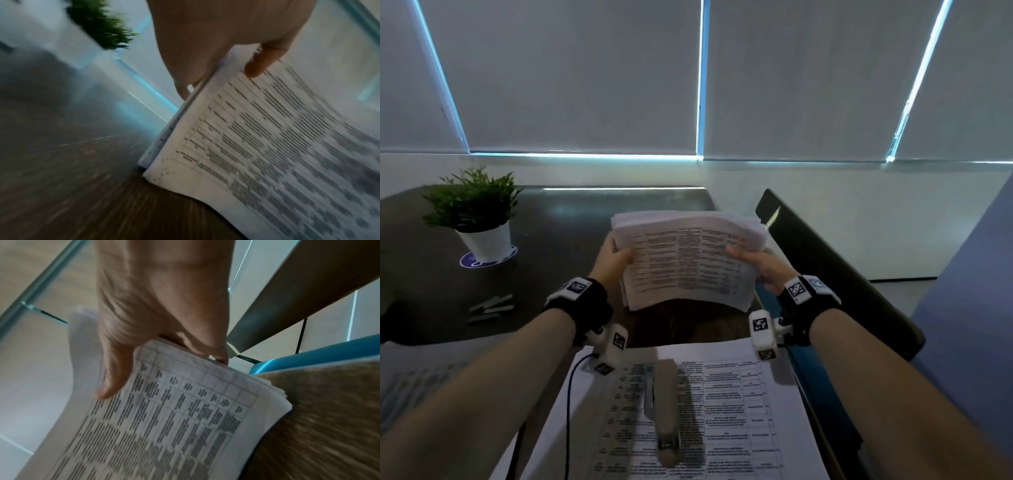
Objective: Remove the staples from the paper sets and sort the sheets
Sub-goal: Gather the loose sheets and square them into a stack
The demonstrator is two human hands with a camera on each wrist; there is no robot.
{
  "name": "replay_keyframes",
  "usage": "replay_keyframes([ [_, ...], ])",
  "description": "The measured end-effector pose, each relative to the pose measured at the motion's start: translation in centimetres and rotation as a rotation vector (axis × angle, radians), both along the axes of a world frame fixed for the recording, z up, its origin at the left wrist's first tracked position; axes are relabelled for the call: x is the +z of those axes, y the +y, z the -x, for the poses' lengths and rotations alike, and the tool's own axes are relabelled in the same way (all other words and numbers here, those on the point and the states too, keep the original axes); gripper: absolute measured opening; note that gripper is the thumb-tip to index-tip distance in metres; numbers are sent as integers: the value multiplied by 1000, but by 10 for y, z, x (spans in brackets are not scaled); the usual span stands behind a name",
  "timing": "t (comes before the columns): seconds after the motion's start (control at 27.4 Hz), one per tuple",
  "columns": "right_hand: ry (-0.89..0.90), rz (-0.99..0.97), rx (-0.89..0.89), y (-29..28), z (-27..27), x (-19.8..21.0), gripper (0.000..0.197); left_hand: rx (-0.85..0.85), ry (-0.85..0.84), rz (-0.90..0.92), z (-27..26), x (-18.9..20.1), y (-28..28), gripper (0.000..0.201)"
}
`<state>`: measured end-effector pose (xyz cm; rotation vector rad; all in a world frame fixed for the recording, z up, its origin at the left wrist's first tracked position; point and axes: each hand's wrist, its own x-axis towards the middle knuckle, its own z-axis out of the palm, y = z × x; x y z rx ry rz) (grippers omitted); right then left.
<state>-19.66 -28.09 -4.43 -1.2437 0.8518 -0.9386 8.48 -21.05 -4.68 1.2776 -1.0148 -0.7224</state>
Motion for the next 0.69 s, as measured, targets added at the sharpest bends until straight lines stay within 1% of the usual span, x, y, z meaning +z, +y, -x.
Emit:
replay_keyframes([
  [0.04, -7, -17, 10, 0, -3, -4, 47, -4, -38, -15, 4, -2, -2, 40],
  [0.07, -38, -40, -7, 0, -6, -7, 42, 44, -15, 15, 11, 0, -1, 34],
  [0.15, -123, -73, -44, 1, -8, -7, 43, 191, 79, 76, 20, 5, 0, 26],
  [0.18, -134, -81, -58, 0, -8, -9, 49, 211, 116, 74, 19, 4, 0, 27],
  [0.22, -106, -81, -65, 0, -6, -10, 56, 180, 131, 26, 18, 2, -1, 29],
  [0.29, -40, -78, -69, 2, -6, -11, 62, 38, 130, -114, 17, -7, -1, 35],
  [0.33, -59, -87, -56, 2, -6, -10, 60, 11, 131, -121, 18, -8, -1, 36],
  [0.4, -181, -75, -38, 2, -9, -4, 51, 90, 118, 9, 19, 2, -1, 34],
  [0.44, -203, -15, -73, 3, -10, 0, 45, 137, 98, 71, 17, 7, -2, 30],
  [0.48, -144, 89, -144, 5, -10, 5, 43, 163, 62, 119, 13, 10, -2, 29],
  [0.51, -40, 224, -242, 3, -10, 8, 46, 172, -4, 161, 8, 12, -1, 36],
  [0.55, 83, 388, -340, 1, -9, 9, 57, 168, -119, 202, 3, 11, 0, 50],
  [0.58, 219, 570, -407, 0, -8, 10, 70, 153, -277, 225, -1, 9, 2, 66],
  [0.62, 342, 748, -433, -4, -9, 12, 79, 139, -448, 238, -3, 7, 1, 77],
  [0.66, 470, 912, -420, -6, -10, 14, 81, 147, -605, 224, -1, 10, 2, 78],
  [0.69, 618, 1044, -386, -9, -13, 15, 76, 168, -717, 209, 2, 12, 3, 74],
])
